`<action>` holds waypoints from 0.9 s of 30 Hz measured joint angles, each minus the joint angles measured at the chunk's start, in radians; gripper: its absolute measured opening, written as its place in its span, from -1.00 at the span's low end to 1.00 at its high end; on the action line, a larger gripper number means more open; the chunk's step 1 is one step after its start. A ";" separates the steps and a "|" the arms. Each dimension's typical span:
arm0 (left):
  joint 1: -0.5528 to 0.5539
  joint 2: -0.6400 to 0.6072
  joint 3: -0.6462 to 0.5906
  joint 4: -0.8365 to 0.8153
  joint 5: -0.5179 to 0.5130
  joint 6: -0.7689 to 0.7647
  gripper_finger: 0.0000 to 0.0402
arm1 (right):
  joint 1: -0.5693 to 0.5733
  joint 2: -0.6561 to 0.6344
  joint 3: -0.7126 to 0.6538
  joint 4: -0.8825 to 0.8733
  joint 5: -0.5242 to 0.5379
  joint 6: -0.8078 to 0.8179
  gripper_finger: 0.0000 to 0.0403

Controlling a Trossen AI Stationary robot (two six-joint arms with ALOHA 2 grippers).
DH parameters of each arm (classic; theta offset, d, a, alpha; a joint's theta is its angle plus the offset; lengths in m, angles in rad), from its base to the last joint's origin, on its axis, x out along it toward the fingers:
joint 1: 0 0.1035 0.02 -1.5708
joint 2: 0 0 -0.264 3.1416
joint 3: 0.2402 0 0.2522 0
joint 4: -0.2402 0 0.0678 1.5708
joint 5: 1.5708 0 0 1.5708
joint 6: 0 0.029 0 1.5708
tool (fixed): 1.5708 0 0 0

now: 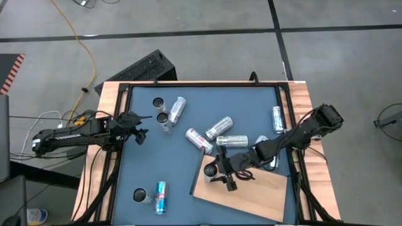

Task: Place canned beverage on shelf
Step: Put the top white blue soda can on the shelf

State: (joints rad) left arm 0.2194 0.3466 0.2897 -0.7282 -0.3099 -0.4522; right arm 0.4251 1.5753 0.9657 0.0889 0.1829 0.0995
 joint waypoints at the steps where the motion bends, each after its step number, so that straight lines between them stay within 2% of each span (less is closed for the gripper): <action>1: 0.000 0.000 0.000 0.000 0.000 0.000 0.34 | 0.000 0.000 0.000 -0.002 0.003 0.000 0.22; 6: 0.000 0.000 0.000 0.000 0.000 0.000 0.34 | 0.000 0.000 0.000 -0.003 0.003 0.006 0.28; 18: 0.000 0.000 0.000 0.000 0.000 0.000 0.34 | 0.010 0.000 0.000 -0.010 0.002 0.042 0.68; 27: 0.000 0.000 0.000 0.000 0.000 0.000 0.34 | 0.041 0.000 0.000 -0.016 0.015 0.064 0.68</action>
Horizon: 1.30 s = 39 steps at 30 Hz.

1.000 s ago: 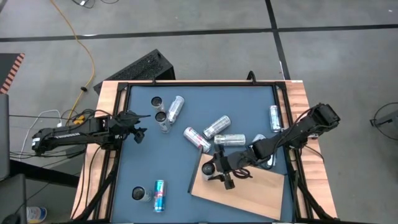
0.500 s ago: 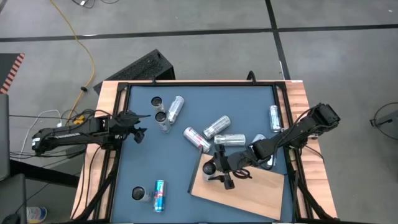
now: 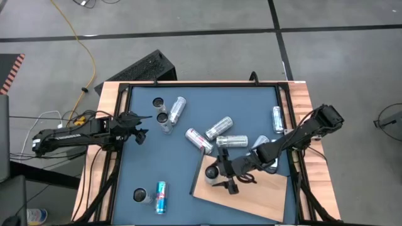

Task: Place canned beverage on shelf
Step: Put the top white blue soda can on the shelf

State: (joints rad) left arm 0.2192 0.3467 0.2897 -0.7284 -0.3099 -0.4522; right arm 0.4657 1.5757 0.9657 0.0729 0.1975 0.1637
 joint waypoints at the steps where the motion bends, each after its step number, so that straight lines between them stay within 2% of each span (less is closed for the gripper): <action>1: 0.000 0.000 0.000 0.000 0.000 0.000 0.34 | 0.000 0.000 0.000 -0.014 0.016 0.011 0.68; 7: 0.000 0.000 0.000 0.000 0.000 0.000 0.34 | -0.001 0.000 0.000 -0.129 0.094 0.119 0.67; 14: 0.000 0.000 0.000 0.000 0.000 0.000 0.34 | 0.028 0.000 0.000 -0.147 0.118 0.281 0.67; 27: 0.000 0.000 0.000 0.000 0.000 0.000 0.34 | 0.216 0.000 0.000 -0.274 0.531 0.616 0.67; 34: 0.000 0.000 0.000 0.000 0.000 0.000 0.34 | 0.281 0.000 0.000 -0.301 0.632 0.789 0.67; 39: 0.000 0.000 0.000 0.000 0.000 0.000 0.34 | 0.306 0.000 0.040 -0.298 0.668 0.789 0.67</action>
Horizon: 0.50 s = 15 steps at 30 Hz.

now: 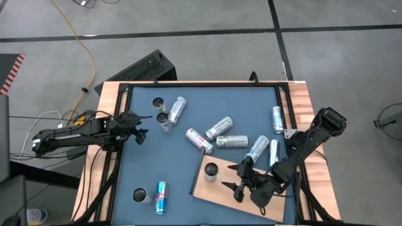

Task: Place canned beverage on shelf
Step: Put the top white blue soda can on the shelf

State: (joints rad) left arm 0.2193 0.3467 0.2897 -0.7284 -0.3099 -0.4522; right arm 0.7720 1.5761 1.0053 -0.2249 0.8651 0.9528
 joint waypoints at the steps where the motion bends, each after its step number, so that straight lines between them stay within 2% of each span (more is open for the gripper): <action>1: 0.000 0.000 0.000 0.000 0.000 0.000 0.34 | 0.001 0.000 0.011 0.000 0.001 -0.014 0.67; 10: 0.000 0.000 0.000 0.000 0.000 0.000 0.34 | -0.023 0.000 0.067 -0.024 0.078 -0.136 0.67; 15: 0.000 0.000 0.000 0.000 0.000 0.000 0.34 | -0.054 0.000 0.103 -0.027 0.079 -0.238 0.67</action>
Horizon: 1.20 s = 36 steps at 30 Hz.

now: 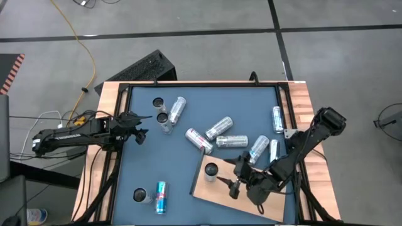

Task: Place canned beverage on shelf
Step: Put the top white blue soda can on the shelf

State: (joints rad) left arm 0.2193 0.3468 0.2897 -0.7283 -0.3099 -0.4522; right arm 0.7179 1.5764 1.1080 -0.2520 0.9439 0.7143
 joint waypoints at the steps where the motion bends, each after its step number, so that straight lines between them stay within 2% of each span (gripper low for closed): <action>1: 0.000 0.000 0.000 0.000 0.000 0.000 0.34 | -0.005 0.000 0.014 0.000 -0.002 -0.022 0.67; 6: 0.000 0.000 0.000 0.000 0.000 0.000 0.34 | -0.021 0.000 0.084 0.001 -0.051 -0.109 0.67; 12: 0.000 0.000 0.000 0.000 0.000 0.000 0.34 | -0.020 0.000 0.146 -0.002 -0.028 -0.148 0.67; 17: 0.000 0.000 0.000 0.000 0.000 0.000 0.34 | -0.052 0.028 0.150 0.014 0.027 -0.147 0.67; 25: 0.000 0.000 0.000 0.000 0.000 0.000 0.34 | -0.086 0.117 0.149 0.059 -0.027 -0.144 0.67; 36: 0.000 0.000 0.000 0.000 0.000 0.000 0.34 | -0.086 0.126 0.148 0.067 -0.027 -0.111 0.67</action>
State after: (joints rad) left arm 0.2192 0.3470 0.2897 -0.7284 -0.3099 -0.4522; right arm 0.6323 1.7028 1.2564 -0.1852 0.9168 0.6034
